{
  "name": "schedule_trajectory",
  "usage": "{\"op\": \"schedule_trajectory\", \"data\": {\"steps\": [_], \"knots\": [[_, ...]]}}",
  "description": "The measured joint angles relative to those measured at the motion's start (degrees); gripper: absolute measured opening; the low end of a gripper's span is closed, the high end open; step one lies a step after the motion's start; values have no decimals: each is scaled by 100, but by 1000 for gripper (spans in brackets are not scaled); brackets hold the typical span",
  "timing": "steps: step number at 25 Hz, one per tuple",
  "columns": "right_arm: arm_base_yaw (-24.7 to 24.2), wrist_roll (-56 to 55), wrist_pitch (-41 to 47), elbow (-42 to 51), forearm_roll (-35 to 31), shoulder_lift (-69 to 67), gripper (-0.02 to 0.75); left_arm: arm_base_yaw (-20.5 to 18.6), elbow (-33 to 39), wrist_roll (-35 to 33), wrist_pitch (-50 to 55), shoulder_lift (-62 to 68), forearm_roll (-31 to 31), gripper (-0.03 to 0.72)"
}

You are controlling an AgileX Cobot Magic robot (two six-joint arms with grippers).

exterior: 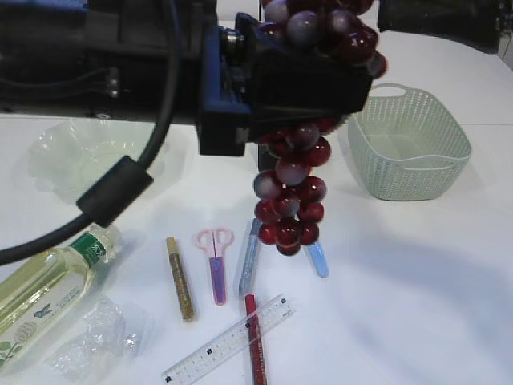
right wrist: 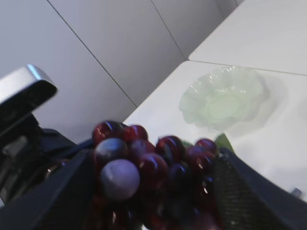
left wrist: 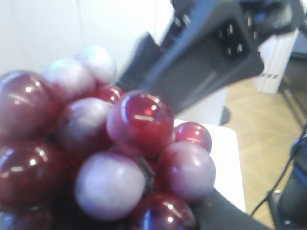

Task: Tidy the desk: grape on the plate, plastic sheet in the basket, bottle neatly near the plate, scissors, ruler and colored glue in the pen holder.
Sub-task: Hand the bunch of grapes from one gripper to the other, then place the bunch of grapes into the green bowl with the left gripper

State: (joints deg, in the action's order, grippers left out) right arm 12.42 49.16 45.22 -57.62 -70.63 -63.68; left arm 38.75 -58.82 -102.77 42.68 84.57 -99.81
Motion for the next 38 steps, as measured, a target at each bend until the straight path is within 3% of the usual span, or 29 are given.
{"op": "schedule_trajectory", "data": {"steps": [9, 15, 19, 23, 33, 38], "knots": [[0, -2146, 113, 0, 2770, 380, 585, -839, 0, 168, 11, -459, 809, 153], [0, -3578, 1191, 0, 4826, 477, 585, -1469, 0, 424, 23, -556, 1114, 153], [0, -4033, 1944, 0, 5794, 477, 585, -1949, 0, 497, -41, -567, 1401, 152], [0, -4133, 2187, 0, 6091, 477, 585, -2237, 0, 632, -863, -567, 1462, 152], [0, -4169, 2220, 0, 6118, 477, 583, -2298, 0, 641, -4333, -233, 1254, 151], [0, -4179, 2220, 0, 6118, 477, 583, -2298, -164, 641, -4669, 458, 1351, 151]]}}
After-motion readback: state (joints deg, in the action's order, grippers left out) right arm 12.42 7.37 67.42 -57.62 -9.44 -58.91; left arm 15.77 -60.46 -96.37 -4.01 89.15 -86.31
